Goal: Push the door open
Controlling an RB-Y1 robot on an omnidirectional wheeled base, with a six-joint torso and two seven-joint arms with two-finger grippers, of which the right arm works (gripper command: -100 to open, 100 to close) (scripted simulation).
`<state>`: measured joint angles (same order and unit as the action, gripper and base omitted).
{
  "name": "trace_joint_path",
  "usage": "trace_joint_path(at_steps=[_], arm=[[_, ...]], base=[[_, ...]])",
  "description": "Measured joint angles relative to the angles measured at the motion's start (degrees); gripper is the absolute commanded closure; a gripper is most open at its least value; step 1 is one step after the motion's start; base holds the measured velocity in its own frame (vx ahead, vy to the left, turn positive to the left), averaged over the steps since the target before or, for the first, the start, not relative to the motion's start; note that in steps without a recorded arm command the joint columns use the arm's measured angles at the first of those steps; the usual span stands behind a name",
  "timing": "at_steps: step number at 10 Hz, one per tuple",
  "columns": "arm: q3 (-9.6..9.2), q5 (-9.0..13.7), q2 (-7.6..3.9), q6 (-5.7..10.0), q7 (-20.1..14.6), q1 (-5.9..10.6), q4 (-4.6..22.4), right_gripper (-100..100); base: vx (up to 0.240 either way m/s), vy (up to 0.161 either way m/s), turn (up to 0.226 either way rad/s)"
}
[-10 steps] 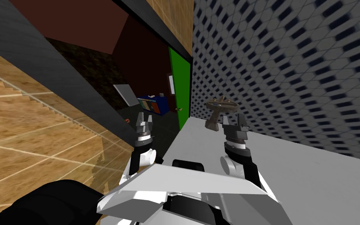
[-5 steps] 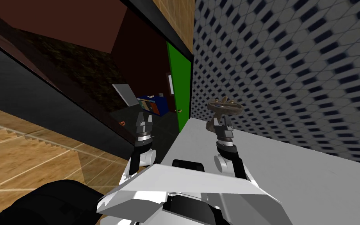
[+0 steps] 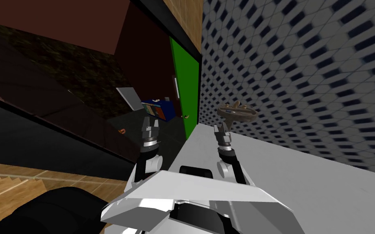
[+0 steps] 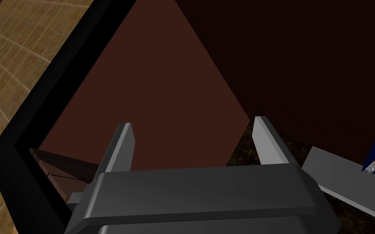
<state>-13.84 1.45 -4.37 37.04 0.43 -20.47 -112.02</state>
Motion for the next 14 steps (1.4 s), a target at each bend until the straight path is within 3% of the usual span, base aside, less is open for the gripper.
trace_joint_path(at_steps=[4, 10, 14], arm=[[-3.70, 0.19, -1.08, 0.74, -1.14, 2.43, 5.74, -100], [-10.25, -0.19, -1.39, 1.58, -1.79, 5.55, 13.68, -100], [-13.40, -0.18, -1.79, 1.92, -2.58, 7.53, 18.05, -100]], base=[[0.169, -0.036, 0.015], [0.139, -0.021, 0.014], [0.096, -0.027, 0.011]])
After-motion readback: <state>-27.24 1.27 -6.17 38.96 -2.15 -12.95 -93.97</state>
